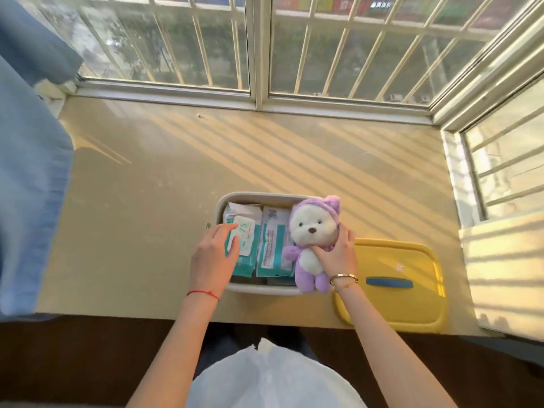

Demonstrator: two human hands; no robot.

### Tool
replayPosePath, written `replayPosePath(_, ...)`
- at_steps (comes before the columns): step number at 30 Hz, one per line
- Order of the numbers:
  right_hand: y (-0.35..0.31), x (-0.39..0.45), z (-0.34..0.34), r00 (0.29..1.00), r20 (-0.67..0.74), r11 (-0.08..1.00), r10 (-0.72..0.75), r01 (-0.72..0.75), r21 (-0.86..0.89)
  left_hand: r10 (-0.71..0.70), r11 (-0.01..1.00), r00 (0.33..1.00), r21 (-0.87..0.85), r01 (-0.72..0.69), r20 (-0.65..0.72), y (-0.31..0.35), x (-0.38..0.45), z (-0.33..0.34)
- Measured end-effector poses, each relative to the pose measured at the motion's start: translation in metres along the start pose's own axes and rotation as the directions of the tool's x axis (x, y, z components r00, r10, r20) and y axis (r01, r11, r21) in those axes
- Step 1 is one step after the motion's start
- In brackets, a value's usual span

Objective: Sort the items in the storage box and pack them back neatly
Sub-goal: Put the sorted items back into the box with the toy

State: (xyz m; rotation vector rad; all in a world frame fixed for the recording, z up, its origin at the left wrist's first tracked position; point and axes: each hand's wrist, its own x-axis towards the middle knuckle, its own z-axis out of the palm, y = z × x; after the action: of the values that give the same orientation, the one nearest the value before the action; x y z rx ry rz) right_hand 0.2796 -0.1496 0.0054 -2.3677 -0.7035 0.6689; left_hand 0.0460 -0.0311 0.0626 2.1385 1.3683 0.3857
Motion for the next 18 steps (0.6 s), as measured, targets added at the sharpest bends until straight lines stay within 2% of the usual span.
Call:
replayPosePath(8, 0.017, 0.017, 0.025, 0.995, 0.037, 0.981, -0.095, 0.1, -0.166, -0.084, 0.996, 0.996, 0.002, 0.084, -0.02, 0.011, -0.013, 0.02)
replayPosePath(13, 0.015, 0.025, 0.034, 0.987, 0.156, 0.935, 0.02, 0.037, -0.353, -0.089, 0.996, 0.996, 0.019, 0.089, 0.032, 0.0, -0.016, 0.023)
replayPosePath(18, 0.013, 0.035, 0.044, 0.967, 0.226, 0.897, 0.114, -0.003, -0.442, -0.085, 0.995, 0.996, 0.047, 0.083, 0.033, -0.011, -0.007, 0.017)
